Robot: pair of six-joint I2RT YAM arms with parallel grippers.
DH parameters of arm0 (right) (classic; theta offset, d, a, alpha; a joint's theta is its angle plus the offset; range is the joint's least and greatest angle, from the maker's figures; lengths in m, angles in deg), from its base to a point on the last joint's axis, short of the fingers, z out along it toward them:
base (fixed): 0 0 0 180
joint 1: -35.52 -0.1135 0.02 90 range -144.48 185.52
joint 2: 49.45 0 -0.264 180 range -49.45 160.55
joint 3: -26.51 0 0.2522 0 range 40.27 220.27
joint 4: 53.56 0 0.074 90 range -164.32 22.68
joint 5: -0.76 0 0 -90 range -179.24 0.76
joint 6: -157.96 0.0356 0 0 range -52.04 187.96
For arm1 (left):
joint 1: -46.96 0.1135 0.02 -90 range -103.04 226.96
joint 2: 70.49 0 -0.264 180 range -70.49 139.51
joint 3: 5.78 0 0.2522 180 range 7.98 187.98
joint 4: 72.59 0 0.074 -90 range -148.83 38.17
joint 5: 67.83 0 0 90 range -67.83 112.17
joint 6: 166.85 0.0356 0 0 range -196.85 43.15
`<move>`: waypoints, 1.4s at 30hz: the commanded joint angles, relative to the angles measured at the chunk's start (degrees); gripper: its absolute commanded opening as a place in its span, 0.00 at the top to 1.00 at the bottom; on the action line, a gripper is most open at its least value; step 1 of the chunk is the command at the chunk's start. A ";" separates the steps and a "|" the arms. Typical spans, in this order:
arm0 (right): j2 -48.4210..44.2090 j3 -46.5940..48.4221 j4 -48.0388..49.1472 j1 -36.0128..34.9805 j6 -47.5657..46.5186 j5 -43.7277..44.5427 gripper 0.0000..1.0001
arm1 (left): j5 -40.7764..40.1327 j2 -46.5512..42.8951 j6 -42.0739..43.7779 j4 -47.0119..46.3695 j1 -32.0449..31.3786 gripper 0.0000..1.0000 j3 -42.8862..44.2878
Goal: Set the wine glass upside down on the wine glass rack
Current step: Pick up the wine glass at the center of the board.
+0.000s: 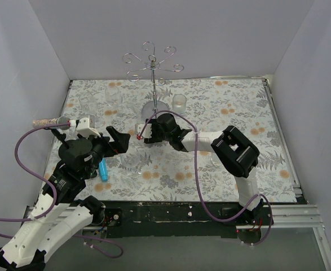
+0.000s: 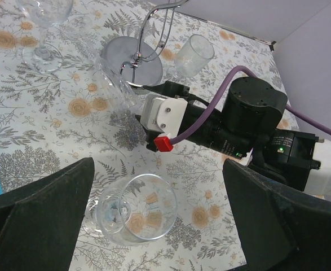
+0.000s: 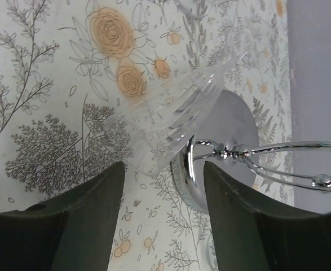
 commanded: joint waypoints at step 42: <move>-21.03 -7.77 -1.97 -1.02 17.44 4.07 0.99 | 5.00 -2.02 -2.79 -0.19 0.29 0.02 2.00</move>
